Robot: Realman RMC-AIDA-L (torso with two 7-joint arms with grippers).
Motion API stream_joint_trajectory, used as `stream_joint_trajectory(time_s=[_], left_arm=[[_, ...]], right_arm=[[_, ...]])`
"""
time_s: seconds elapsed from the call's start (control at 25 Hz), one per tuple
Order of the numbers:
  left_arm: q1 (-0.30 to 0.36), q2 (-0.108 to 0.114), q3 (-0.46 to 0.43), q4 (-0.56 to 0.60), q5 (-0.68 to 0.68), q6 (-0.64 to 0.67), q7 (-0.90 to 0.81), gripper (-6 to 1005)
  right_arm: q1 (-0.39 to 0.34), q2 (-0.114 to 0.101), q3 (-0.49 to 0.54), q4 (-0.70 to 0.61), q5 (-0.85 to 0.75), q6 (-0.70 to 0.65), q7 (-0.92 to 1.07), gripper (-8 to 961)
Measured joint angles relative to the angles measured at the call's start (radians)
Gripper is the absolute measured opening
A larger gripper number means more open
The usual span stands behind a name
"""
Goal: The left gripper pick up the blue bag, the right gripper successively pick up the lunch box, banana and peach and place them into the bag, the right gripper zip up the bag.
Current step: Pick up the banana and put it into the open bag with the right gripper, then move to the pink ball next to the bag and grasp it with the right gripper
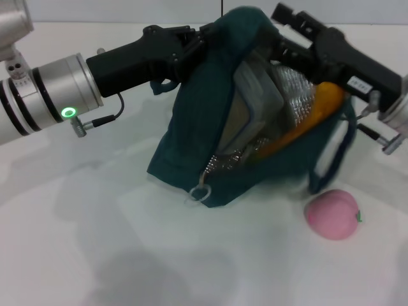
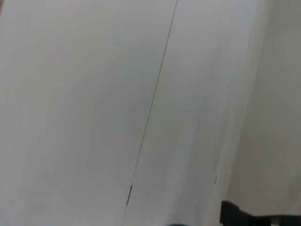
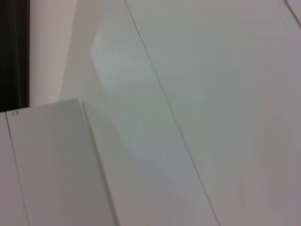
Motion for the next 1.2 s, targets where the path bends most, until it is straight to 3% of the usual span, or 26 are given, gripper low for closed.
stream_joint_trajectory(time_s=[0.08, 0.32, 0.52, 0.68, 0.76, 0.96, 1.2], left_arm=[[0.002, 0.001, 0.0, 0.0, 0.0, 0.0, 0.0, 46], [0.005, 0.003, 0.0, 0.001, 0.0, 0.0, 0.0, 47], [0.024, 0.003, 0.0, 0.005, -0.001, 0.0, 0.0, 47], [0.029, 0.003, -0.001, 0.007, -0.001, 0.0, 0.004, 47], [0.03, 0.003, -0.001, 0.004, -0.001, 0.0, 0.011, 47], [0.032, 0.002, -0.002, -0.003, -0.001, 0.0, 0.025, 47], [0.026, 0.0, -0.001, -0.012, 0.0, 0.0, 0.03, 47]], right_arm=[[-0.015, 0.0, 0.006, -0.013, 0.017, -0.014, -0.002, 748], [-0.108, -0.004, 0.014, -0.124, 0.051, -0.127, -0.001, 876], [-0.283, -0.019, -0.027, -0.366, 0.015, -0.197, 0.055, 874], [-0.427, -0.052, -0.08, -0.552, -0.125, -0.201, 0.089, 872], [-0.473, -0.058, -0.078, -0.59, -0.18, -0.203, 0.085, 871], [-0.541, -0.047, -0.076, -0.558, -0.291, -0.138, -0.041, 864], [-0.527, -0.032, -0.076, -0.398, -0.304, -0.001, -0.185, 856]])
